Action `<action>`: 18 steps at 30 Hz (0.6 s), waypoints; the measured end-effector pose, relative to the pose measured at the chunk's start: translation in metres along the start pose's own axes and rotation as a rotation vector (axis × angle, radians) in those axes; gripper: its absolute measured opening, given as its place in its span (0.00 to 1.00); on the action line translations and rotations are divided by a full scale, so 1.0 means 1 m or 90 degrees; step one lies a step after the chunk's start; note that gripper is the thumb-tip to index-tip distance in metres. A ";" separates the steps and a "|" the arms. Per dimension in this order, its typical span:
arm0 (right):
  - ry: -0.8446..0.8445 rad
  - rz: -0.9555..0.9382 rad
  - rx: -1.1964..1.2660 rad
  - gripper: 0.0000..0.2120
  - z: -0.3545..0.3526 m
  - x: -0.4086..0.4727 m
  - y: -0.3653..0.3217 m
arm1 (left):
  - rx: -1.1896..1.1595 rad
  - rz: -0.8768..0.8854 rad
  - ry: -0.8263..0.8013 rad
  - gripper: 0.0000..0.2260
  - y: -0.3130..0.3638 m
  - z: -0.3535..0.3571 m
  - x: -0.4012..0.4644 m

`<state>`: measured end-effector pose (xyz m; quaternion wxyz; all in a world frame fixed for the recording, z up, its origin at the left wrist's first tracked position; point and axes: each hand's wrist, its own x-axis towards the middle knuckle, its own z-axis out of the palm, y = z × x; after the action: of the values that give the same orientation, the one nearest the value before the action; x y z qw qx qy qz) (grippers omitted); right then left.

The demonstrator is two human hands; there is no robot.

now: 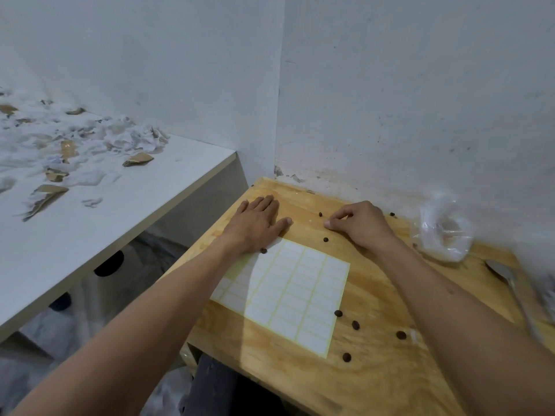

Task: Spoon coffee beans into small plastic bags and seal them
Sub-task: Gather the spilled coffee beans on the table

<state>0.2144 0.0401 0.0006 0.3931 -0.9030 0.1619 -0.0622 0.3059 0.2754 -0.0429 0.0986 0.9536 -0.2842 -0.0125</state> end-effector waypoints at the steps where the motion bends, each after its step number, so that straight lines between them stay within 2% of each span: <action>1: -0.002 -0.001 -0.006 0.06 0.000 0.000 0.001 | -0.001 -0.002 -0.001 0.35 0.000 0.000 0.000; 3: -0.025 0.017 0.019 0.08 -0.001 0.000 -0.001 | -0.003 -0.003 0.001 0.35 0.000 0.000 0.000; 4: -0.038 0.048 0.103 0.10 -0.003 0.001 -0.002 | -0.003 -0.003 0.002 0.35 0.000 0.000 0.000; 7: -0.080 0.229 0.546 0.10 -0.017 0.009 -0.002 | -0.004 -0.003 0.006 0.34 0.000 0.000 0.000; 8: -0.077 0.269 0.633 0.09 -0.023 0.011 0.000 | -0.004 -0.003 0.006 0.34 0.000 0.000 0.000; 10: -0.034 0.304 0.678 0.07 -0.034 0.016 0.005 | -0.003 -0.005 0.004 0.34 0.001 0.000 0.000; 12: 0.045 0.300 0.602 0.06 -0.043 0.019 0.012 | 0.000 -0.003 -0.002 0.34 0.001 -0.001 0.000; 16: 0.245 0.234 0.071 0.14 -0.053 0.023 0.029 | 0.005 -0.004 -0.012 0.34 0.003 -0.003 -0.002; 18: 0.285 0.192 -0.052 0.17 -0.053 0.025 0.038 | 0.007 -0.004 -0.012 0.34 0.004 -0.004 -0.002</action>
<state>0.2159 -0.0287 0.0087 0.3153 -0.8475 0.3800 -0.1946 0.3020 0.2740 -0.0386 0.0905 0.9549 -0.2820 -0.0205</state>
